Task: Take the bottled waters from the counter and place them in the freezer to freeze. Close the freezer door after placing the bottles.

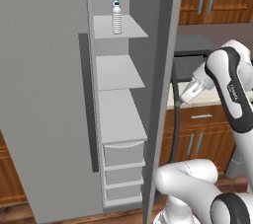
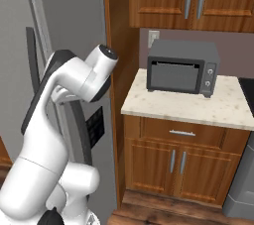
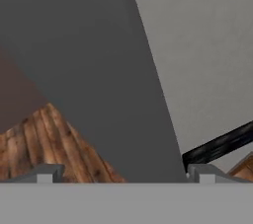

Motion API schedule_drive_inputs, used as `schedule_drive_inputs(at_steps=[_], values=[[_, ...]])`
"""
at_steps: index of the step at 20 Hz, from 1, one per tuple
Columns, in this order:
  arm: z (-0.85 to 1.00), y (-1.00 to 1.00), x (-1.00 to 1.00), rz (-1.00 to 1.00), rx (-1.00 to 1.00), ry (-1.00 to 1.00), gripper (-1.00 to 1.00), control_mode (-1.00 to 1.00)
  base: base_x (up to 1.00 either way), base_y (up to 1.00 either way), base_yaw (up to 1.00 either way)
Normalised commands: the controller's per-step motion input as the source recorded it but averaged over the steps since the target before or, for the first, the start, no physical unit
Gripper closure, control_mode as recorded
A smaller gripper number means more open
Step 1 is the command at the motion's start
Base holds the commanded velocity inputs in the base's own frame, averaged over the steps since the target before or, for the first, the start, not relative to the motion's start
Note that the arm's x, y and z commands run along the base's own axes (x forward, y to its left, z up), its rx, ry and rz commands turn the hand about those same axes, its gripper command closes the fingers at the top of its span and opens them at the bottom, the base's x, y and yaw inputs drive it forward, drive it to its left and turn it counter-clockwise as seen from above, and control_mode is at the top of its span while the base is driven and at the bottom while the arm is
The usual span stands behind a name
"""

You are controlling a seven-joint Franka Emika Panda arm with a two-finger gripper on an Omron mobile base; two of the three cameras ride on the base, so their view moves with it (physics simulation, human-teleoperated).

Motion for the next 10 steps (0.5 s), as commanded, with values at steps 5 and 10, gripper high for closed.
schedule_drive_inputs(at_steps=[5, 10], values=[[0.00, 0.55, 0.06, -0.04, 0.00, 0.00, -1.00, -1.00, 0.00, 0.00, 0.00], [0.00, 0.76, 0.23, -0.16, -0.01, -0.01, -1.00, -1.00, 0.00, 0.00, 0.00]])
